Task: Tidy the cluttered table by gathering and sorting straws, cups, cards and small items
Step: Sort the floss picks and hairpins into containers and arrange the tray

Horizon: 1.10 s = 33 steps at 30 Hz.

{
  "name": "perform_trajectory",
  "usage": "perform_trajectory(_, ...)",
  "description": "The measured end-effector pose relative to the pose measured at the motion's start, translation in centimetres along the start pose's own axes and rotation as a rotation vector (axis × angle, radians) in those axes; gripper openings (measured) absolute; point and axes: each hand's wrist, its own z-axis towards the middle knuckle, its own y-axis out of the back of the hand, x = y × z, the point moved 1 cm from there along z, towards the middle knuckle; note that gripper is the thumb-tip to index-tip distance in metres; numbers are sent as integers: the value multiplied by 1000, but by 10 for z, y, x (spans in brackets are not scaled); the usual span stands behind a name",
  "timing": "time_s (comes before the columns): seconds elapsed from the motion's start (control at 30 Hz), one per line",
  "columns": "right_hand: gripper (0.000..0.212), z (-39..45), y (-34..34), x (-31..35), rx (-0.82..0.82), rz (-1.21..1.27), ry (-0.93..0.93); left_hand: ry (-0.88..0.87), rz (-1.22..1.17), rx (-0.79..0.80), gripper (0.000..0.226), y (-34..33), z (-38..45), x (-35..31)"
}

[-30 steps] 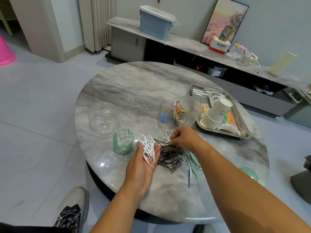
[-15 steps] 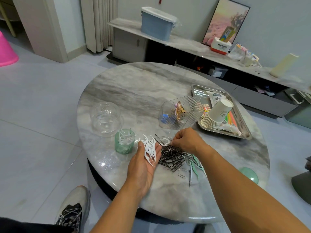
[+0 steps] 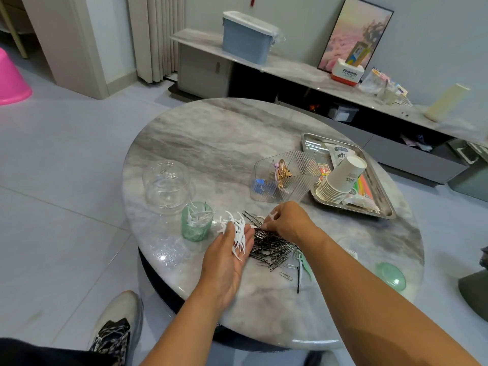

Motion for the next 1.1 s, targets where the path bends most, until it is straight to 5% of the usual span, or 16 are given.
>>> perform_trajectory(0.17, 41, 3, -1, -3, -52, 94, -44, -73, 191, 18, 22, 1, 1, 7)
perform_trajectory(0.33, 22, 3, 1, 0, 19, 116, -49, -78, 243, -22, 18, 4, 5, 8)
perform_trajectory(0.57, 16, -12, 28, 12, -122, 347, -14, -48, 272, -24, 16, 2, 5, 8)
perform_trajectory(0.7, 13, -30, 50, 30, 119, 499, -38, -31, 235, 0, 32, -14, 0, 6)
perform_trajectory(0.83, 13, -48, 41, 39, 381, 481, -69, 0, 237, 186, 56, -28, -8, -1)
perform_trajectory(1.1, 26, -49, 32, 32, 289, 453, 17, 4, 395, 75, 34, -24, -12, 3)
